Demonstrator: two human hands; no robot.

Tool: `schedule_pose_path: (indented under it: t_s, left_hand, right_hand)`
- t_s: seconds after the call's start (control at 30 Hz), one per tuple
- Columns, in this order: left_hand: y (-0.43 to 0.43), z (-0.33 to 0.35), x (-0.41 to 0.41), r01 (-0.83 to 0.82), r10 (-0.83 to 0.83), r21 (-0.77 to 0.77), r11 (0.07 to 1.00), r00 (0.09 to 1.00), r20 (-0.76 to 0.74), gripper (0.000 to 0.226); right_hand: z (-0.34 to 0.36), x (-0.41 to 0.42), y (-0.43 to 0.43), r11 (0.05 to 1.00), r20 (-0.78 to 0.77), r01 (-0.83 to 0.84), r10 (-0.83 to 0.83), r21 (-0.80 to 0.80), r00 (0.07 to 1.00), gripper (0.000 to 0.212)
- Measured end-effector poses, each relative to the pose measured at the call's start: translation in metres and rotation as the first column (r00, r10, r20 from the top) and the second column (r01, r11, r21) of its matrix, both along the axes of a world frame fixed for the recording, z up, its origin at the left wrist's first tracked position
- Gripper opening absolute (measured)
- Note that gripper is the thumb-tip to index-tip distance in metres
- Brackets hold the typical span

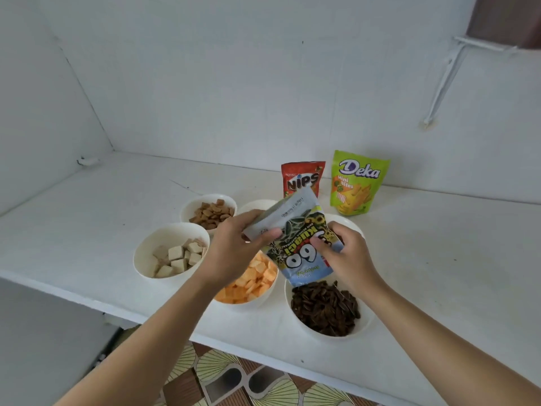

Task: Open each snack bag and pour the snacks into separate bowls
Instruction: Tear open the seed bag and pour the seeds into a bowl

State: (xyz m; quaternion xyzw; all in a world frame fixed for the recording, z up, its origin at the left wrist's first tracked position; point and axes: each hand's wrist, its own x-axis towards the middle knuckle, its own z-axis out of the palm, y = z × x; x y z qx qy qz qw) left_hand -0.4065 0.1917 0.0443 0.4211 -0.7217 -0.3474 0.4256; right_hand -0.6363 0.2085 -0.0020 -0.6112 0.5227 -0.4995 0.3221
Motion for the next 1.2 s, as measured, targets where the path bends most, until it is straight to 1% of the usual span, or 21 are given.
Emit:
schedule_pose_path:
  t_s: [0.07, 0.13, 0.17, 0.27, 0.37, 0.43, 0.5, 0.57, 0.63, 0.67, 0.7, 0.73, 0.8, 0.83, 0.93, 1.0, 1.1, 1.2]
  left_hand:
    - [-0.006, 0.003, -0.002, 0.033, -0.031, -0.042, 0.999, 0.999, 0.027, 0.018]
    - [-0.012, 0.005, -0.005, 0.046, -0.047, -0.043, 0.998, 0.998, -0.033, 0.019]
    - [-0.014, 0.006, -0.006, 0.043, -0.046, -0.039, 0.998, 0.997, -0.065, 0.019]
    - [-0.019, 0.005, -0.008, 0.041, -0.043, -0.015, 0.999, 0.991, -0.123, 0.017]
    - [-0.02, 0.004, -0.017, 0.094, -0.094, -0.003, 0.996, 0.991, -0.099, 0.018]
    - [-0.021, 0.005, -0.025, 0.148, -0.145, 0.026, 0.989, 0.985, -0.089, 0.02]
    - [-0.022, 0.007, -0.032, 0.192, -0.191, 0.021, 0.981, 0.981, -0.034, 0.024]
    - [-0.022, 0.008, -0.039, 0.214, -0.211, -0.024, 0.977, 0.973, 0.09, 0.027]
    - [-0.021, 0.01, -0.048, 0.223, -0.203, -0.084, 0.971, 0.959, 0.2, 0.028]
    - [-0.021, 0.011, -0.052, 0.218, -0.193, -0.101, 0.971, 0.957, 0.215, 0.026]
    - [-0.021, 0.013, -0.055, 0.203, -0.179, -0.104, 0.974, 0.963, 0.202, 0.022]
    - [-0.02, 0.017, -0.058, 0.175, -0.161, -0.084, 0.981, 0.976, 0.149, 0.018]
    - [-0.018, 0.024, -0.06, 0.144, -0.143, 0.014, 0.989, 0.989, -0.041, 0.014]
    - [-0.017, 0.026, -0.06, 0.149, -0.141, 0.053, 0.987, 0.98, -0.141, 0.015]
    - [-0.014, 0.022, -0.06, 0.143, -0.105, 0.083, 0.986, 0.928, -0.357, 0.018]
    - [-0.012, 0.015, -0.064, 0.119, -0.067, 0.105, 0.987, 0.913, -0.403, 0.019]
    - [-0.009, 0.008, -0.07, 0.076, -0.028, 0.114, 0.991, 0.924, -0.381, 0.021]
    - [-0.009, 0.005, -0.074, 0.077, -0.04, 0.079, 0.994, 0.921, -0.387, 0.02]
  right_hand:
    - [-0.002, -0.001, 0.002, 1.0, 0.036, -0.011, 0.01, 0.022, 0.999, 0.004]
    - [-0.003, -0.004, 0.003, 0.999, 0.077, -0.026, 0.022, 0.043, 0.997, 0.001]
    - [-0.002, -0.006, 0.004, 0.998, 0.098, -0.035, 0.03, 0.056, 0.995, 0.003]
    - [-0.002, -0.014, 0.007, 0.992, 0.136, -0.074, 0.06, 0.101, 0.989, 0.019]
    - [-0.002, -0.023, 0.011, 0.989, 0.159, -0.064, 0.043, 0.132, 0.986, 0.022]
    - [-0.002, -0.03, 0.013, 0.981, 0.14, -0.062, 0.037, 0.182, 0.99, 0.022]
    - [-0.002, -0.034, 0.015, 0.966, 0.124, -0.101, 0.073, 0.24, 0.99, 0.021]
    - [0.0, -0.035, 0.017, 0.962, 0.14, -0.1, 0.066, 0.256, 0.988, 0.019]
    - [0.006, -0.034, 0.019, 0.975, 0.215, -0.078, 0.032, 0.209, 0.976, 0.018]
    - [0.01, -0.033, 0.02, 0.983, 0.254, -0.067, 0.022, 0.17, 0.967, 0.019]
    - [0.014, -0.032, 0.021, 0.99, 0.283, -0.059, 0.019, 0.131, 0.959, 0.021]
    - [0.017, -0.031, 0.022, 0.994, 0.305, -0.053, 0.022, 0.094, 0.952, 0.025]
    - [0.021, -0.03, 0.023, 0.999, 0.327, -0.032, 0.024, 0.02, 0.945, 0.03]
    - [0.021, -0.031, 0.023, 1.0, 0.332, -0.01, 0.013, -0.009, 0.943, 0.03]
    - [0.024, -0.033, 0.025, 0.998, 0.375, 0.047, -0.031, -0.033, 0.927, 0.028]
    - [0.027, -0.033, 0.027, 0.996, 0.39, 0.081, -0.06, -0.037, 0.919, 0.03]
    - [0.029, -0.031, 0.027, 0.992, 0.415, 0.123, -0.101, -0.026, 0.904, 0.036]
    - [0.025, -0.032, 0.028, 0.989, 0.403, 0.145, -0.121, -0.028, 0.907, 0.035]
